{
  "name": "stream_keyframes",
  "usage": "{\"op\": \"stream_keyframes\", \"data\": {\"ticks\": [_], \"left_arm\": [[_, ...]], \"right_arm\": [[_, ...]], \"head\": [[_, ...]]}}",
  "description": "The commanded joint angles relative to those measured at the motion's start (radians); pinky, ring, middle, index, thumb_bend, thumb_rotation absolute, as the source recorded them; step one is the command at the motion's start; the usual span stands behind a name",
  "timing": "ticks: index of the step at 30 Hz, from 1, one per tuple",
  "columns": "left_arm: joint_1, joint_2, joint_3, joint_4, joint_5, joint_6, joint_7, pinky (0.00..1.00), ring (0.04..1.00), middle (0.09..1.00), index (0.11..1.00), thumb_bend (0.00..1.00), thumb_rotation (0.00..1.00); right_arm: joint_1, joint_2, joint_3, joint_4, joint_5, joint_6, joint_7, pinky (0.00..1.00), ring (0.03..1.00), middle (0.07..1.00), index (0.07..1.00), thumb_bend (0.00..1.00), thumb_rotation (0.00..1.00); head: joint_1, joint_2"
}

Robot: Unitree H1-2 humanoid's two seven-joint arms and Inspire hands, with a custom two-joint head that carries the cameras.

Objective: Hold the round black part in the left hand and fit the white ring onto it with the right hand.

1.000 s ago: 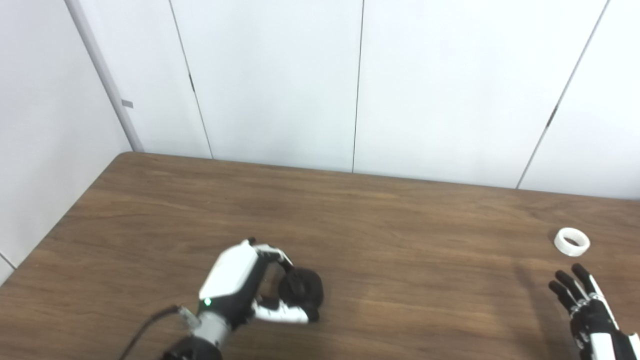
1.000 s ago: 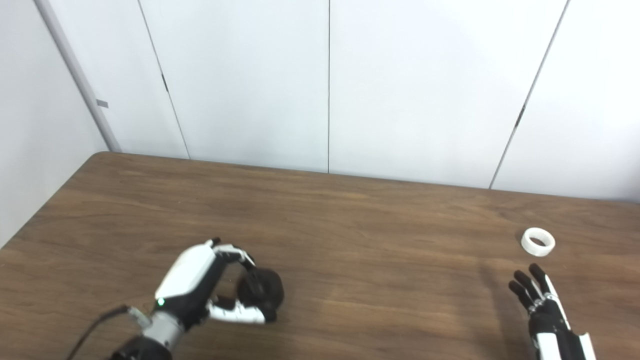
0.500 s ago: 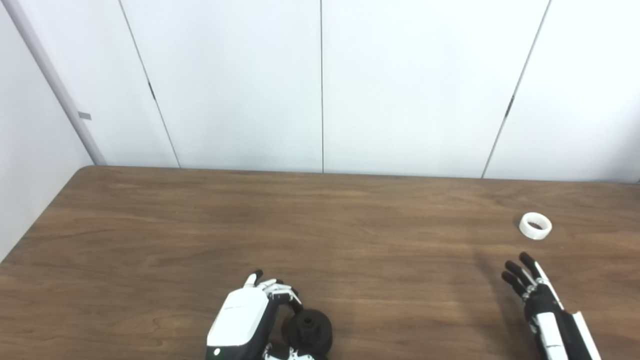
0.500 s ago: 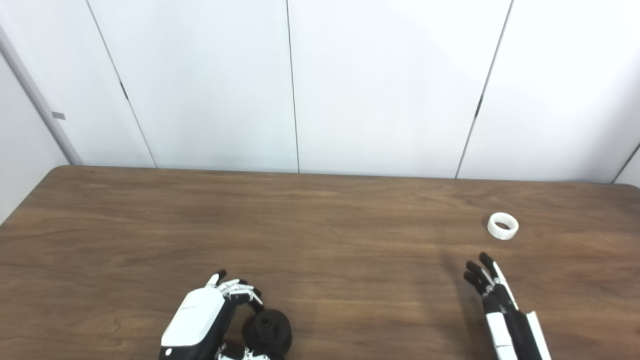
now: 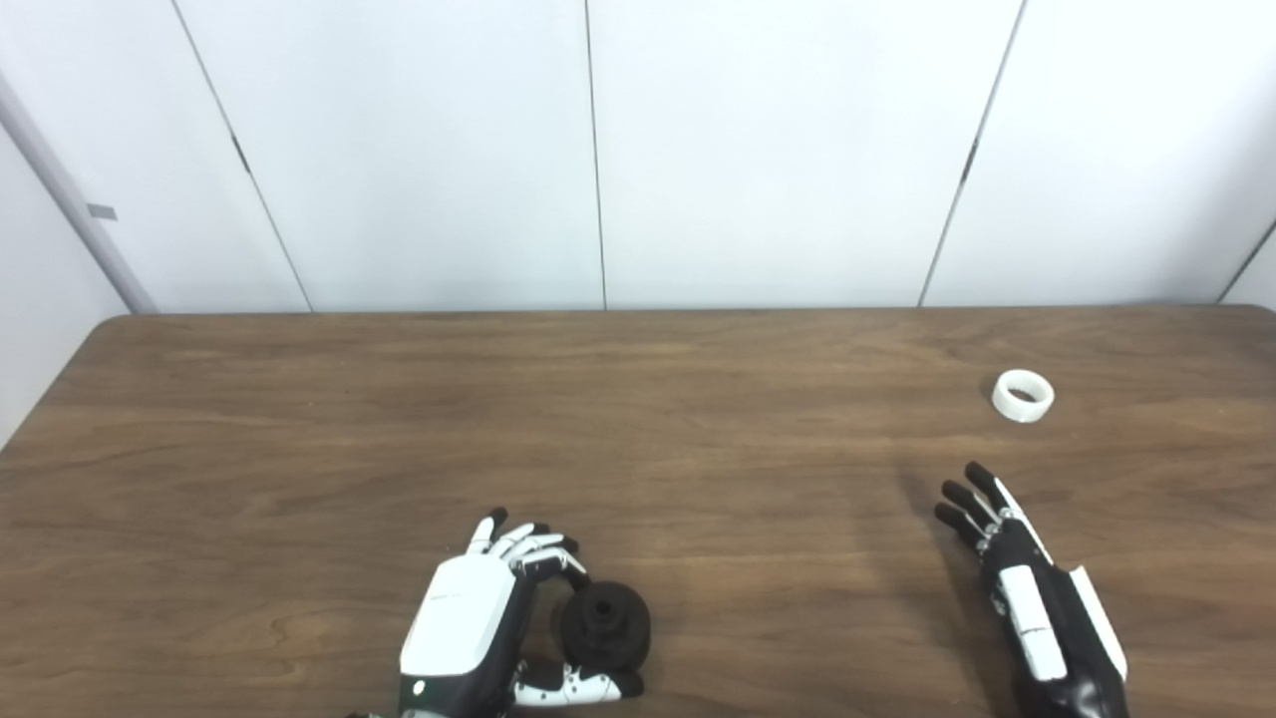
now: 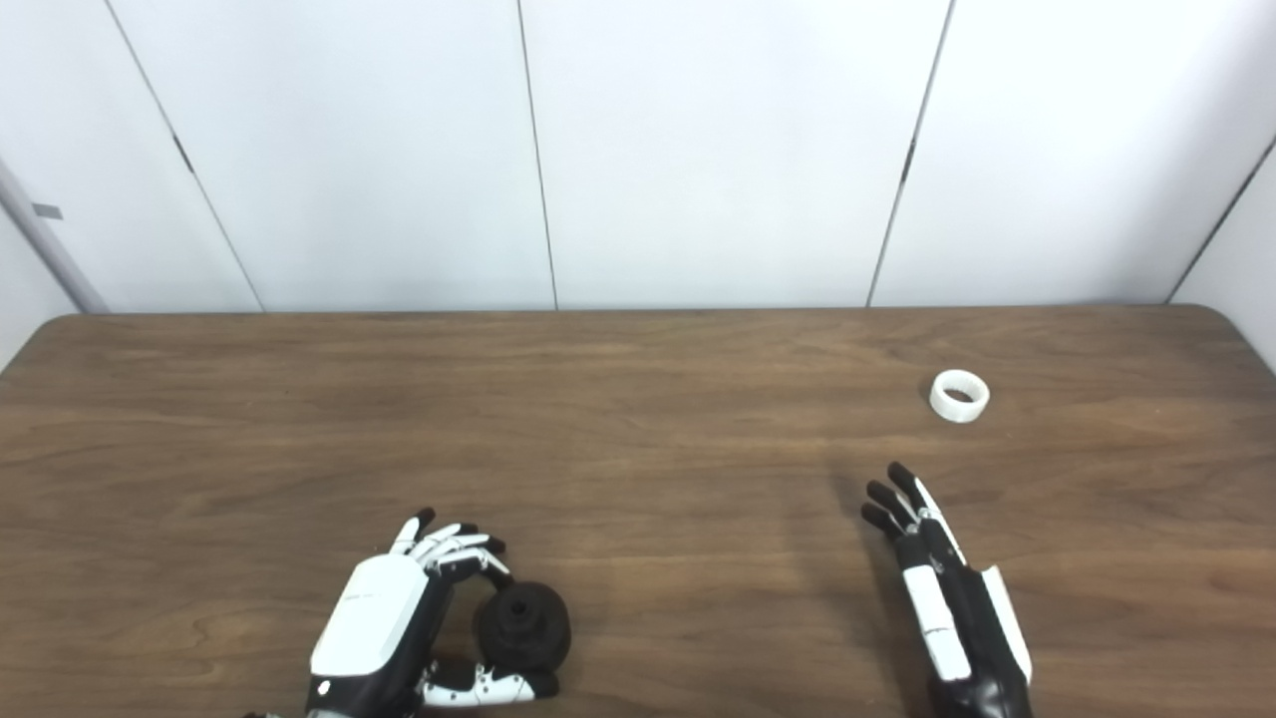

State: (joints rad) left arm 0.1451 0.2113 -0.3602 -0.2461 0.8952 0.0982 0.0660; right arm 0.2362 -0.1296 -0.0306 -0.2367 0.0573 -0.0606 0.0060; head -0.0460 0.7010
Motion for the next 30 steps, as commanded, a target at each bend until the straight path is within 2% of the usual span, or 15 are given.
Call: {"op": "stream_keyframes", "data": {"ticks": [1,5,7,11,12,13,16,21,25,30], "left_arm": [[0.038,0.003,-0.021,0.052,0.005,0.002,-0.039,1.00,0.871,0.776,0.486,0.52,0.05],[0.041,-0.011,-0.020,0.059,-0.039,0.005,-0.046,1.00,0.879,0.783,0.486,0.52,0.05],[0.042,-0.013,-0.020,0.062,-0.061,0.000,-0.048,1.00,0.885,0.788,0.486,0.52,0.05],[0.042,-0.012,-0.016,0.068,-0.093,-0.004,-0.049,1.00,0.887,0.792,0.486,0.52,0.05],[0.041,-0.009,-0.015,0.068,-0.096,-0.006,-0.049,1.00,0.886,0.790,0.486,0.52,0.05],[0.041,-0.008,-0.015,0.068,-0.099,-0.007,-0.050,1.00,0.886,0.788,0.486,0.52,0.05],[0.043,-0.004,-0.011,0.066,-0.105,-0.009,-0.050,1.00,0.880,0.782,0.486,0.52,0.05],[0.039,0.010,0.001,0.066,-0.117,-0.020,-0.052,1.00,0.881,0.782,0.486,0.52,0.05],[0.035,0.025,0.009,0.069,-0.125,-0.031,-0.052,1.00,0.879,0.780,0.486,0.52,0.05],[0.032,0.048,0.016,0.064,-0.133,-0.037,-0.061,1.00,0.878,0.777,0.486,0.52,0.05]], "right_arm": [[0.053,0.047,0.007,-0.024,0.002,0.005,-0.005,0.95,0.878,0.900,0.930,0.57,0.90],[0.044,0.028,0.012,-0.031,-0.026,0.005,-0.015,0.95,0.888,0.900,0.927,0.57,0.82],[0.037,0.018,0.009,-0.032,-0.034,0.003,-0.018,0.90,0.888,0.895,0.913,0.57,0.74],[0.019,-0.001,0.002,-0.063,-0.111,0.060,-0.040,0.88,0.894,0.891,0.892,0.62,0.70],[0.014,-0.004,0.000,-0.072,-0.141,0.075,-0.048,0.87,0.886,0.882,0.883,0.63,0.70],[0.010,-0.006,-0.001,-0.078,-0.163,0.086,-0.053,0.86,0.881,0.877,0.879,0.64,0.69],[-0.009,-0.022,-0.002,-0.105,-0.241,0.133,-0.059,0.85,0.878,0.872,0.876,0.61,0.68],[-0.082,-0.045,-0.007,-0.166,-0.341,0.275,-0.041,0.85,0.895,0.898,0.879,0.58,0.60],[-0.175,-0.083,-0.010,-0.163,-0.446,0.351,-0.044,0.81,0.863,0.882,0.832,0.63,0.46],[-0.265,-0.149,0.006,-0.136,-0.561,0.409,-0.027,0.84,0.882,0.887,0.818,0.67,0.44]], "head": [[-0.009,0.007],[-0.028,0.016],[-0.038,0.020],[-0.052,0.023],[-0.091,0.032],[-0.091,0.032],[-0.124,0.036],[-0.183,0.036],[-0.232,0.036],[-0.292,0.043]]}}
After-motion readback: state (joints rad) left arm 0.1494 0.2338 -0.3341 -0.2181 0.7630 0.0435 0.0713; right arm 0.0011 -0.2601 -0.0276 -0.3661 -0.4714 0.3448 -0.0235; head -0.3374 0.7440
